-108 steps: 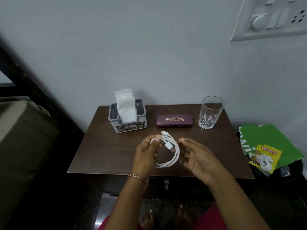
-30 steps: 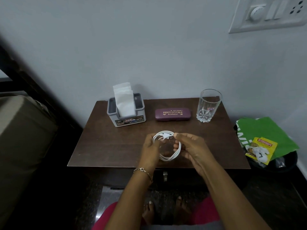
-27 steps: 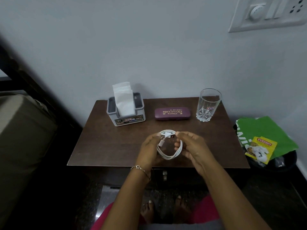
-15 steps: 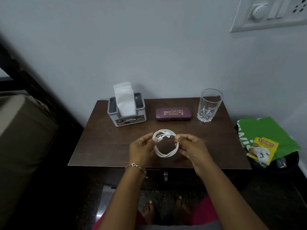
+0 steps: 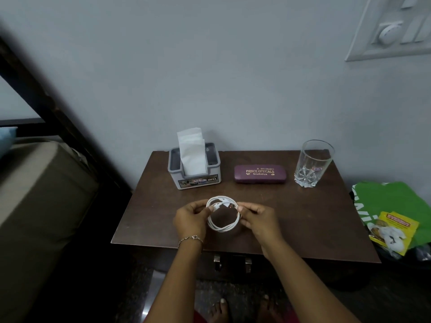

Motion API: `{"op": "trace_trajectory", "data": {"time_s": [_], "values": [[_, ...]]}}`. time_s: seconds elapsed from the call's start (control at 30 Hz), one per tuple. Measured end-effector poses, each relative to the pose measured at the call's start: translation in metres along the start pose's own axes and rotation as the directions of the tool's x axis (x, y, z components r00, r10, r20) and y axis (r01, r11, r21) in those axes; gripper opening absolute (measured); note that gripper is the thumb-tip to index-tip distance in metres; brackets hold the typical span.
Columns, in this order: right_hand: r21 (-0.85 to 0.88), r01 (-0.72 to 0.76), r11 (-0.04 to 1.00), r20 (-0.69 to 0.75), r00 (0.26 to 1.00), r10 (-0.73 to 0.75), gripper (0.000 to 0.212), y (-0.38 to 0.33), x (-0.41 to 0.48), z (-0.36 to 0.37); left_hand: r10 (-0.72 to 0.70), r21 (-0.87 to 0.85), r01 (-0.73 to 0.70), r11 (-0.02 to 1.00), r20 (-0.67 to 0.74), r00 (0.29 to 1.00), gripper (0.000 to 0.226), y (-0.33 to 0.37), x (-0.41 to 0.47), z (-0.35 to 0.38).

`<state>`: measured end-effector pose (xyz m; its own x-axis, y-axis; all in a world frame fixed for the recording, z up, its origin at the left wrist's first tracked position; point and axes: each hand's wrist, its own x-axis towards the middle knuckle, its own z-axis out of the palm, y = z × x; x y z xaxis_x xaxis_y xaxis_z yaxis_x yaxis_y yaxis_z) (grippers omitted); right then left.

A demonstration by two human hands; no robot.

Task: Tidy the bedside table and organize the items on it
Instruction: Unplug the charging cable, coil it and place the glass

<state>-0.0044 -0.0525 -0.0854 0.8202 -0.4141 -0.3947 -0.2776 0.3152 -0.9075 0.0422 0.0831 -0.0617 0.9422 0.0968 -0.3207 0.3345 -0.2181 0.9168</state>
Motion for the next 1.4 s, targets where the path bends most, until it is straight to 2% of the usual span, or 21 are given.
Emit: {"op": "trace_trajectory", "data": {"time_s": [0.3,0.4,0.5,0.67,0.8,0.93,1.03,1.13,1.2,1.4], "values": [[-0.15,0.029,0.988,0.025,0.999,-0.026,0.015,0.023,0.025,0.047,0.059,0.19,-0.025,0.981,-0.177,0.982,0.016,-0.013,0.032,-0.026],[-0.221,0.061,0.973,0.023,0.998,-0.057,0.017,0.026,0.03,0.057,0.092,0.273,-0.037,0.961,-0.19,0.977,0.019,-0.014,0.039,-0.032],[-0.336,0.1,0.937,0.03,0.995,-0.095,0.017,0.026,0.03,0.061,0.067,0.313,0.001,0.95,-0.204,0.977,0.022,-0.013,0.041,-0.035],[-0.466,0.155,0.871,0.011,0.986,-0.169,0.013,0.025,0.028,0.061,0.05,0.338,0.004,0.941,-0.149,0.988,0.023,-0.016,0.047,-0.036],[-0.469,0.172,0.866,-0.002,0.981,-0.196,0.021,0.026,0.027,0.063,0.048,0.31,-0.005,0.951,-0.134,0.99,0.024,-0.021,0.057,-0.039],[-0.454,0.286,0.844,-0.096,0.926,-0.365,0.036,0.02,0.036,0.061,0.124,0.182,-0.09,0.979,-0.181,0.976,0.041,-0.021,0.072,-0.04],[-0.389,0.32,0.864,-0.046,0.93,-0.365,0.051,0.015,0.046,0.064,0.106,0.07,-0.099,0.993,-0.1,0.989,0.056,-0.018,0.085,-0.036],[-0.38,0.323,0.867,0.011,0.939,-0.345,0.066,0.016,0.062,0.073,0.194,0.083,-0.194,0.977,0.014,0.981,0.072,-0.025,0.105,-0.027],[-0.406,0.304,0.862,0.03,0.947,-0.32,0.073,0.016,0.075,0.077,0.217,0.1,-0.219,0.971,0.036,0.976,0.078,-0.03,0.119,-0.022],[-0.439,0.337,0.833,0.058,0.935,-0.349,0.062,0.017,0.092,0.082,0.252,0.042,-0.254,0.966,0.044,0.967,0.081,-0.005,0.125,-0.018]]}}
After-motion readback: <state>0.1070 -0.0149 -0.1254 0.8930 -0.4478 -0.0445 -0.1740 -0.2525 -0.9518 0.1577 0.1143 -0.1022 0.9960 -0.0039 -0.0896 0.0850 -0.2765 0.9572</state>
